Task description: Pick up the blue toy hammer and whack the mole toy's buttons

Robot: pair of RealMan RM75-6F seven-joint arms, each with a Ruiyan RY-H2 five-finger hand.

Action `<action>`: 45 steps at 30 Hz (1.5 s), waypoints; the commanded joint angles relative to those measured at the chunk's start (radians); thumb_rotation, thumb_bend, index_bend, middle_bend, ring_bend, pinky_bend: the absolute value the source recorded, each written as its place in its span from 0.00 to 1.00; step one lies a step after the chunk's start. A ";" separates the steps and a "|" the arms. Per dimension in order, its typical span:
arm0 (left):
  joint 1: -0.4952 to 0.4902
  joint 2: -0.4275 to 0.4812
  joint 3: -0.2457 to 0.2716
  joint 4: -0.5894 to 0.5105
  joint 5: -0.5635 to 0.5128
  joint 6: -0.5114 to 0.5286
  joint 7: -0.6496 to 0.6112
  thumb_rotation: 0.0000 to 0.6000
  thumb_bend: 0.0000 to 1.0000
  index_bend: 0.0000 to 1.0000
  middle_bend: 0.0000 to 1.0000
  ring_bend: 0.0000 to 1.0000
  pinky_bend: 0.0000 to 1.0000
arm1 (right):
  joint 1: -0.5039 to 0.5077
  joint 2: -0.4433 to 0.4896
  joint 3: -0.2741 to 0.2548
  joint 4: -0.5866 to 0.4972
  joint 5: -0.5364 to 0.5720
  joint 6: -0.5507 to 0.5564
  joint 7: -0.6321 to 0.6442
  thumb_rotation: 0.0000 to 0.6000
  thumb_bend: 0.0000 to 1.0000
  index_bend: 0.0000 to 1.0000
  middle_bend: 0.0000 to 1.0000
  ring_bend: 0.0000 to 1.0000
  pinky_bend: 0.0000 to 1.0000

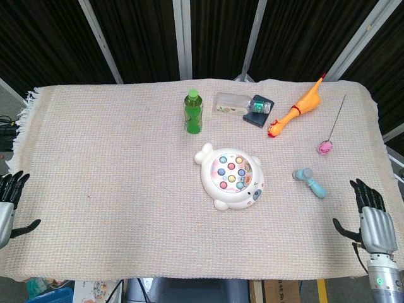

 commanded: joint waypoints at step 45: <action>-0.017 0.008 -0.011 -0.003 -0.025 -0.046 -0.052 1.00 0.00 0.00 0.00 0.00 0.00 | 0.316 -0.403 0.312 0.237 0.780 -0.143 -0.180 1.00 0.29 0.44 0.08 0.00 0.00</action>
